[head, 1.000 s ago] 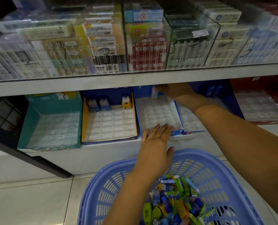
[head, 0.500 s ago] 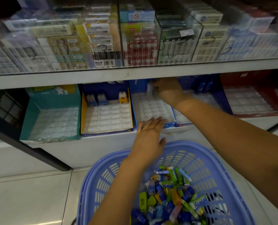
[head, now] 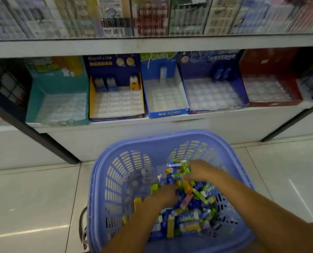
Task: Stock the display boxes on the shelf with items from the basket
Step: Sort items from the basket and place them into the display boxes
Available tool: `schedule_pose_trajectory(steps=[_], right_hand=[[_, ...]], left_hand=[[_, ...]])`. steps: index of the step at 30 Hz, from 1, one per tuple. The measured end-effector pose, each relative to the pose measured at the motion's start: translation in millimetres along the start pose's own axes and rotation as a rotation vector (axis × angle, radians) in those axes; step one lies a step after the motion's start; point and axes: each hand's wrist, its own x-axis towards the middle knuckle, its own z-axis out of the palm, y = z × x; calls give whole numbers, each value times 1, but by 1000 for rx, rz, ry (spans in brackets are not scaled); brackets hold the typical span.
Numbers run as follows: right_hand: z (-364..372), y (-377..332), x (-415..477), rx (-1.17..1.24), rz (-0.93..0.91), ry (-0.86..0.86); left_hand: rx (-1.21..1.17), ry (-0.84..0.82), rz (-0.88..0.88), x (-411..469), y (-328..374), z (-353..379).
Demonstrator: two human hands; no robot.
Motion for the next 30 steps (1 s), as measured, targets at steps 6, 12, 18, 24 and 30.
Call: schedule_pose_trajectory(steps=[6,12,18,24,30], right_hand=[[62,14,23,-29,192,37],[47,27,24,97,246,11],[4,46,4,982,124,-7],[-42,35,-31,1111,-55,48],[-72,-3,-58,798,-202,199]], left_hand=[[-5,216,-6,11,-1,32],[-135,252,-44,21,-10,30],[-441,173,-69,29,-12,27],[-1435,73,33,9,9,-45],[-1419,178,302,-63,22,-126]])
